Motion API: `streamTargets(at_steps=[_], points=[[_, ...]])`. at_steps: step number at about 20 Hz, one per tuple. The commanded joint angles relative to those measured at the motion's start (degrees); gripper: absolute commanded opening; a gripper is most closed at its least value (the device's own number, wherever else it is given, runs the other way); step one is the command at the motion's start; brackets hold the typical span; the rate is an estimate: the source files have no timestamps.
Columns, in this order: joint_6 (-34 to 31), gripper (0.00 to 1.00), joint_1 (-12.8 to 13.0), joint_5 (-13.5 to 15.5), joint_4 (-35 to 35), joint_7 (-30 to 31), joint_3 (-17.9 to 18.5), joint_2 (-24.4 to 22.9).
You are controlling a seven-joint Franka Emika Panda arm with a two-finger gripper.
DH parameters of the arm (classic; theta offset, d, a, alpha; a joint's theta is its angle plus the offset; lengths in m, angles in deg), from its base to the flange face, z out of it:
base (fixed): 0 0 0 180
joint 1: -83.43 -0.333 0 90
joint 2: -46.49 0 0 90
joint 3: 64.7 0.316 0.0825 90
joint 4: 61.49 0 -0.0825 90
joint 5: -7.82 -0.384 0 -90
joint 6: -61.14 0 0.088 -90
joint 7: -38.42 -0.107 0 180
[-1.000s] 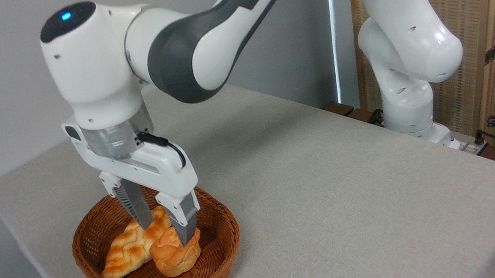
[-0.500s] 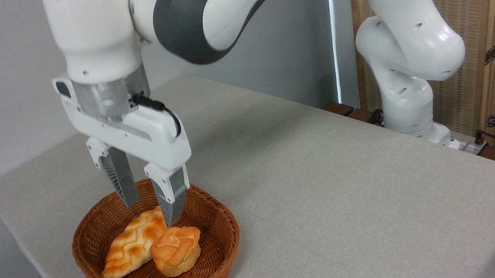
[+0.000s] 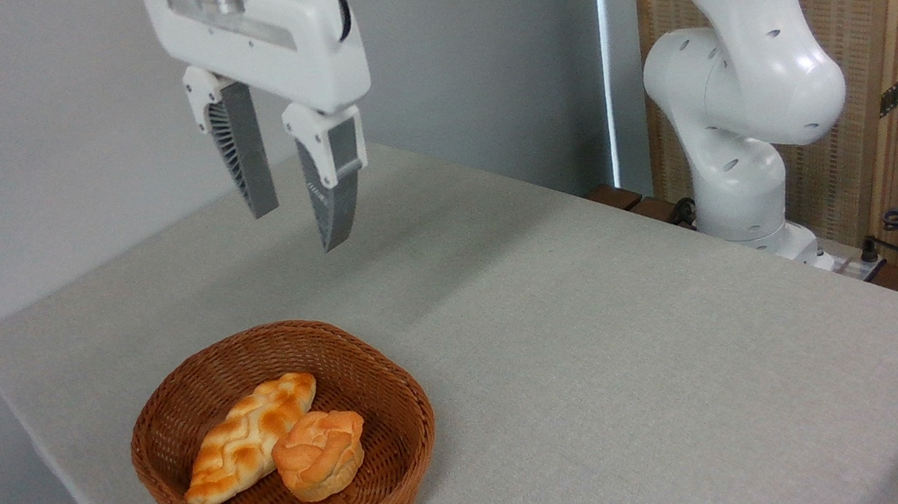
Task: Put bread into the basket
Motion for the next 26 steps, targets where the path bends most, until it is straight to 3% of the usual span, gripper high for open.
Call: streamTargets(at_steps=[1,4,8,13,17,22,24,26], points=[[0.02,1.00,-1.23,-2.68,-1.21,-1.06,-1.09,-0.14],[2.82,1.00,-1.32,-3.82,-2.36,-3.60,-0.04,0.47],[2.83,1.00,-0.97,-4.09,-1.05,-3.34,-0.03,5.56],[6.87,1.00,-0.97,-4.09,-0.95,-3.26,0.58,6.71],[6.62,1.00,-0.97,-4.00,-1.30,-2.82,-0.03,6.28],[6.79,1.00,-1.15,-4.96,-1.57,-2.46,-3.38,6.10],[7.58,1.00,-1.15,-7.25,-1.57,-5.17,-4.16,4.70],[6.27,1.00,-1.23,-6.99,-2.35,-7.39,-3.82,2.86]])
